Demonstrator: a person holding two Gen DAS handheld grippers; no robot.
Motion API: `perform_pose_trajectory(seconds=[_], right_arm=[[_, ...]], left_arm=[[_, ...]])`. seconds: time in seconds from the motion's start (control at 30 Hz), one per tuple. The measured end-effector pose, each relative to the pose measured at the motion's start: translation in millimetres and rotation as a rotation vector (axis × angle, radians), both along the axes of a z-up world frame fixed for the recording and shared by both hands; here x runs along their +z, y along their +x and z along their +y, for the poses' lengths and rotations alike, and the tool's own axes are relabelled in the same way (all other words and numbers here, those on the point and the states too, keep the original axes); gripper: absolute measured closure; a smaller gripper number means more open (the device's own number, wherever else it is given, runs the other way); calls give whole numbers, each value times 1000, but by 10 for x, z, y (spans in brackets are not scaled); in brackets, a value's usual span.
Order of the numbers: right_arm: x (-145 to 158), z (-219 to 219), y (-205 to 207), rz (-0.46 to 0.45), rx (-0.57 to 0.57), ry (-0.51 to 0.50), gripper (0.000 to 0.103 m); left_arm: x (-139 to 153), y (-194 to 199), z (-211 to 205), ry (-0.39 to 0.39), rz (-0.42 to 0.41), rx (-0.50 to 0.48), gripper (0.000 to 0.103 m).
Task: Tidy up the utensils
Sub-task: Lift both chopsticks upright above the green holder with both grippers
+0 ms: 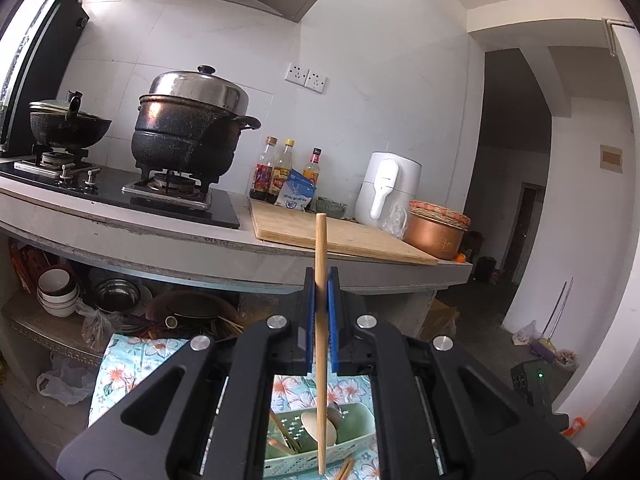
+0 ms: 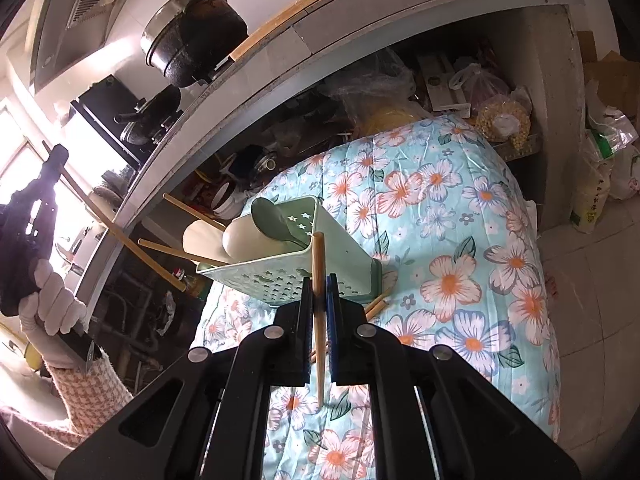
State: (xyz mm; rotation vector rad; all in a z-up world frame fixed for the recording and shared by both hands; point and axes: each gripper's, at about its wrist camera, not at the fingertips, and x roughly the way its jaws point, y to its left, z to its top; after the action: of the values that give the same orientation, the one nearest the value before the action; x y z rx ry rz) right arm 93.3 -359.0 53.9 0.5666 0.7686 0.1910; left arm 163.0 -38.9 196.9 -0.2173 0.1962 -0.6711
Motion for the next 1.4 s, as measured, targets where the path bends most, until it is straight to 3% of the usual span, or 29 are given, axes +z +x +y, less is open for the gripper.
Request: perform_pose_trajectory(seconds=[0.33, 0.53, 0.83, 0.97, 1.1, 1.4], right_arm=[[33, -57, 56, 1, -2, 3, 96], [36, -56, 90, 8, -4, -2, 96], [205, -25, 55, -16, -13, -43, 96], [381, 39, 24, -54, -5, -71, 96], [640, 134, -8, -111, 8, -113, 96], [1513, 486, 56, -326, 102, -233, 96]], left_arm=[[-226, 442, -43, -71, 44, 34, 98], [-466, 564, -157, -59, 37, 70, 98], [-729, 667, -184, -78, 107, 52, 97], [-765, 646, -128, -89, 119, 50, 86], [-781, 607, -58, -95, 126, 53, 84], [-793, 373, 197, -88, 120, 57, 71]])
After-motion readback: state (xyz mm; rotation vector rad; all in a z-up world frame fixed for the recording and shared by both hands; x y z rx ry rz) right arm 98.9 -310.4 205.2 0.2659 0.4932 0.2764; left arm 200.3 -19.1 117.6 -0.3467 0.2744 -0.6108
